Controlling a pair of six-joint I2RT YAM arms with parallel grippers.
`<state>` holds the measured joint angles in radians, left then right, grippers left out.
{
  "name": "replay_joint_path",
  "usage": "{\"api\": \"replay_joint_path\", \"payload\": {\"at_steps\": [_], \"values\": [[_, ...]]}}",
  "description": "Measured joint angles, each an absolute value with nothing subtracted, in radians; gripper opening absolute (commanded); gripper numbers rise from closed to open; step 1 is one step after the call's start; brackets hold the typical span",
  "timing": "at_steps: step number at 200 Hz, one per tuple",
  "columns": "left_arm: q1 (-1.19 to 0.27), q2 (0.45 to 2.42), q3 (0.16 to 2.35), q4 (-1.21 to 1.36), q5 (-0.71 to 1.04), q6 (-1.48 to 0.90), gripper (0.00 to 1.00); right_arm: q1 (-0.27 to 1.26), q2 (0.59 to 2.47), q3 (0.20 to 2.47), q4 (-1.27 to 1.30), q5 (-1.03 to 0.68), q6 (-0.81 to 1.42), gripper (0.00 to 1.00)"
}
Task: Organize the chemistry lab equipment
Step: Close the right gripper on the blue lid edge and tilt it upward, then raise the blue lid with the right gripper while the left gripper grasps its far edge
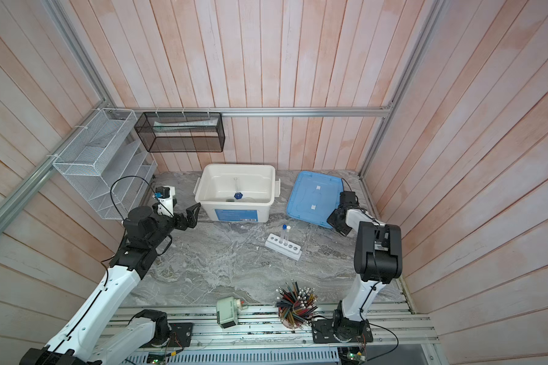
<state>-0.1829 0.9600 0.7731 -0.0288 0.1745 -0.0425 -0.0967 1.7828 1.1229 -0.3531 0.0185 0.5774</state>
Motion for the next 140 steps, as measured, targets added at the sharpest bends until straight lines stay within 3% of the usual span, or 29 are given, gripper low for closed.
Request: {"api": "replay_joint_path", "payload": {"at_steps": [140], "values": [[-0.372, 1.098, 0.888, -0.002, 0.226, -0.055, 1.0, -0.125, 1.252, 1.121, -0.535, 0.084, 0.476, 0.0]]}}
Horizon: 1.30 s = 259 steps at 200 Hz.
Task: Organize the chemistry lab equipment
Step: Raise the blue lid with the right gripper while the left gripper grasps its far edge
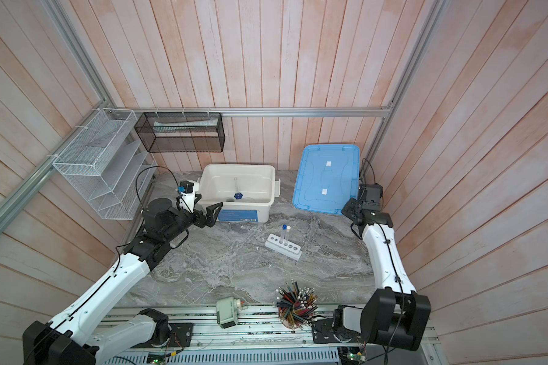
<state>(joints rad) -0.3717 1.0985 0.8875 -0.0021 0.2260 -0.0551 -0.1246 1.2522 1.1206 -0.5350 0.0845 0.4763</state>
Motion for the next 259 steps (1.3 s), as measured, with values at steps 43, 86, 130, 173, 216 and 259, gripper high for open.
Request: {"api": "replay_joint_path", "payload": {"at_steps": [43, 86, 130, 173, 216, 259], "values": [[-0.432, 1.156, 0.932, 0.039, 0.282, -0.102, 1.0, -0.125, 1.124, 1.126, -0.585, 0.073, 0.43, 0.0], [-0.526, 1.242, 0.945, 0.096, 0.318, -0.148, 1.0, -0.124, 1.086, 1.169, -0.63, 0.019, 0.381, 0.0], [-0.581, 1.38, 1.001, 0.175, 0.389, -0.197, 1.0, -0.113, 1.074, 1.203, -0.658, -0.041, 0.363, 0.0], [-0.597, 1.486, 1.094, 0.273, 0.453, -0.249, 1.0, -0.051, 1.071, 1.23, -0.679, -0.055, 0.35, 0.0], [-0.597, 1.58, 1.177, 0.323, 0.49, -0.28, 1.0, -0.003, 1.069, 1.245, -0.708, -0.055, 0.338, 0.0], [-0.597, 1.647, 1.239, 0.323, 0.515, -0.293, 1.0, 0.019, 1.069, 1.257, -0.722, -0.054, 0.335, 0.0]]}}
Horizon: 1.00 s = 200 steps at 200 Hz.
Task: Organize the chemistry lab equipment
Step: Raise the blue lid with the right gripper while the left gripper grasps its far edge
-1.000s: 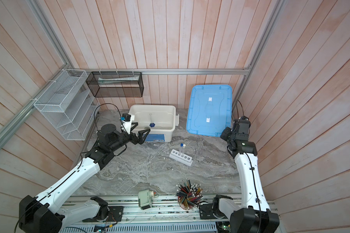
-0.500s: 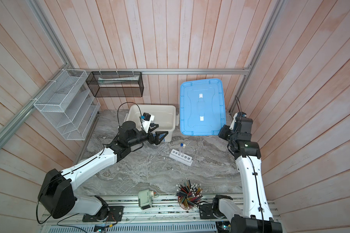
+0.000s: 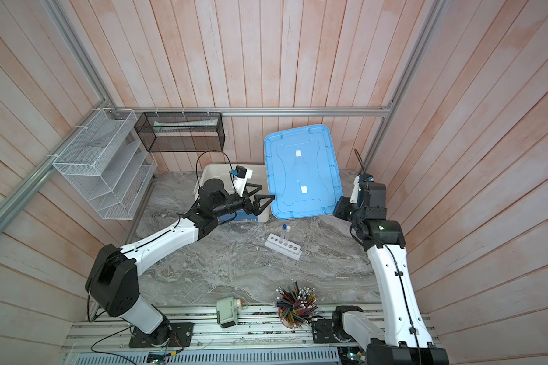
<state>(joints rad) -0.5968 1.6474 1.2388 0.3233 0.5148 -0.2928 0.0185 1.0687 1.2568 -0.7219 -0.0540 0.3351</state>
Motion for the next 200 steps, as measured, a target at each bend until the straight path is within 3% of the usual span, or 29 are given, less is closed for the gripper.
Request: {"api": "replay_joint_path", "payload": {"at_steps": [102, 165, 200], "values": [[-0.597, 1.73, 1.308, 0.376, 0.607, -0.35, 0.95, 0.08, 1.068, 1.29, -0.735, -0.049, 0.317, 0.0], [-0.597, 1.731, 1.308, 0.419, 0.654, -0.376, 0.8, 0.124, 1.067, 1.276, -0.684, -0.027, 0.317, 0.0], [-0.595, 1.73, 1.307, 0.46, 0.658, -0.402, 0.66, 0.129, 1.051, 1.211, -0.642, -0.014, 0.317, 0.0]]}}
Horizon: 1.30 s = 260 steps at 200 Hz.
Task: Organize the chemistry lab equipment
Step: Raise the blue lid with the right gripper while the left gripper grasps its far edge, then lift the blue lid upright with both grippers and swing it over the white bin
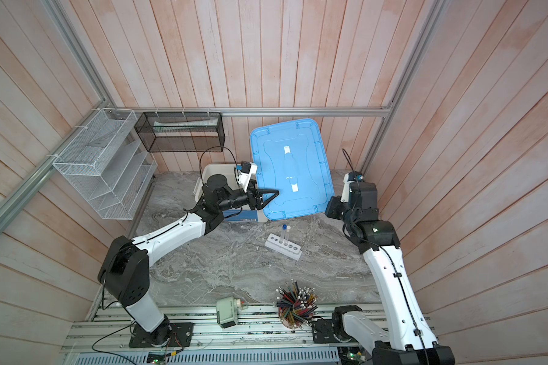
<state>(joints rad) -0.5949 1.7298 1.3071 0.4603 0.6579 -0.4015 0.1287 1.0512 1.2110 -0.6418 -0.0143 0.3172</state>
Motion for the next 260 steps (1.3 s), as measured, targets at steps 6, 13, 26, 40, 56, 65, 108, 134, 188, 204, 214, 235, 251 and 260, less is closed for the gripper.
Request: {"api": "replay_joint_path", "payload": {"at_steps": [6, 13, 26, 40, 56, 65, 108, 134, 188, 204, 214, 235, 251, 260], "values": [[-0.595, 1.73, 1.307, 0.466, 0.658, -0.406, 0.63, 0.129, 1.048, 1.199, -0.634, -0.012, 0.317, 0.0], [-0.594, 1.73, 1.307, 0.472, 0.659, -0.413, 0.6, 0.129, 1.043, 1.185, -0.624, -0.01, 0.318, 0.0], [-0.593, 1.73, 1.307, 0.482, 0.662, -0.42, 0.55, 0.13, 1.036, 1.163, -0.605, -0.005, 0.319, 0.0], [-0.592, 1.729, 1.307, 0.49, 0.664, -0.43, 0.48, 0.131, 1.03, 1.145, -0.589, -0.001, 0.321, 0.0], [-0.591, 1.728, 1.305, 0.494, 0.666, -0.446, 0.42, 0.135, 1.023, 1.132, -0.564, 0.003, 0.322, 0.0], [-0.589, 1.726, 1.305, 0.495, 0.666, -0.45, 0.39, 0.139, 1.016, 1.124, -0.55, 0.007, 0.321, 0.0], [-0.582, 1.716, 1.298, 0.506, 0.665, -0.467, 0.24, 0.165, 0.999, 1.094, -0.504, 0.037, 0.32, 0.0], [-0.582, 1.709, 1.295, 0.516, 0.673, -0.472, 0.19, 0.176, 0.995, 1.076, -0.488, 0.052, 0.318, 0.0], [-0.583, 1.69, 1.294, 0.524, 0.68, -0.472, 0.09, 0.195, 1.001, 1.072, -0.452, 0.075, 0.316, 0.04], [-0.581, 1.685, 1.292, 0.524, 0.679, -0.472, 0.06, 0.2, 1.008, 1.072, -0.438, 0.078, 0.316, 0.11], [-0.579, 1.68, 1.288, 0.523, 0.677, -0.472, 0.05, 0.202, 1.014, 1.072, -0.428, 0.081, 0.317, 0.16], [-0.576, 1.665, 1.27, 0.522, 0.676, -0.467, 0.05, 0.212, 1.023, 1.072, -0.401, 0.08, 0.322, 0.26], [-0.573, 1.652, 1.257, 0.516, 0.675, -0.464, 0.05, 0.216, 1.024, 1.072, -0.386, 0.08, 0.325, 0.32], [-0.57, 1.645, 1.253, 0.51, 0.673, -0.46, 0.05, 0.216, 1.024, 1.073, -0.379, 0.081, 0.321, 0.35]]}}
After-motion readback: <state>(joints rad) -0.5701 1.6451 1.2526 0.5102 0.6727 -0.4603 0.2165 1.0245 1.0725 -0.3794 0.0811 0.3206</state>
